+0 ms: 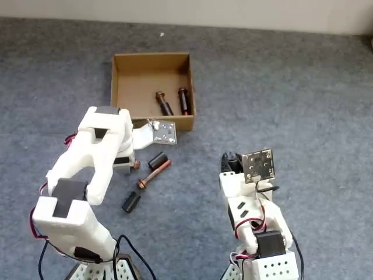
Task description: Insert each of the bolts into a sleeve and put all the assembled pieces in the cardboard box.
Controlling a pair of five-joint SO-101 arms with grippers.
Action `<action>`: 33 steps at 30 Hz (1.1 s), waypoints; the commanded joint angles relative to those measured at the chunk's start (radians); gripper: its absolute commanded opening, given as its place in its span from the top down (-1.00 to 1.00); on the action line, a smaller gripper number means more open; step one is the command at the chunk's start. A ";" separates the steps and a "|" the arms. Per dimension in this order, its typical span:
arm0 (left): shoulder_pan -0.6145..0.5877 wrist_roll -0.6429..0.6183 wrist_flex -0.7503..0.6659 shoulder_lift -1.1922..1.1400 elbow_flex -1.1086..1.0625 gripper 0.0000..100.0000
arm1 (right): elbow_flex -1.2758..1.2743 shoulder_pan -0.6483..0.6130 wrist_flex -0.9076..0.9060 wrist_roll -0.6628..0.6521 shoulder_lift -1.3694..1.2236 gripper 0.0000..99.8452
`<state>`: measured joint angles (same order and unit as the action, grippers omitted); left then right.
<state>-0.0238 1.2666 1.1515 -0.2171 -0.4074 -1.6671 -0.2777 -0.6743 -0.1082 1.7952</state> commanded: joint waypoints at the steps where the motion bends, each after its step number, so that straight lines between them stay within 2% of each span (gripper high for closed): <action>1: -0.004 -0.078 -0.011 -0.031 0.059 0.69 | -0.001 0.005 0.041 0.003 0.013 0.99; 4: -0.002 -0.137 -0.009 -0.038 0.071 0.74 | -0.001 0.005 0.041 0.003 0.013 0.99; 9: -0.002 -0.141 0.069 0.070 0.071 1.00 | -0.001 0.005 0.041 0.003 0.013 0.99; 15: -0.002 -0.169 0.239 0.348 0.048 0.99 | -0.001 0.005 0.041 0.008 0.013 0.99; 19: -0.002 -0.356 0.206 0.522 0.012 0.99 | 0.001 0.005 0.039 0.009 0.015 0.99; 25: -0.002 -0.681 0.075 0.719 -0.111 0.98 | 0.005 -0.012 0.038 0.009 0.015 0.99; 28: -0.002 -0.801 0.020 0.802 -0.174 0.98 | 0.002 -0.056 0.036 0.009 0.015 0.99; 33: -0.002 -0.987 0.017 0.946 -0.242 0.98 | 0.010 -0.111 0.036 0.009 0.015 0.99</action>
<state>-0.0238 0.3782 1.1945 0.6329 -0.6437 -1.6671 -0.3483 -0.6743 -0.1082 1.7952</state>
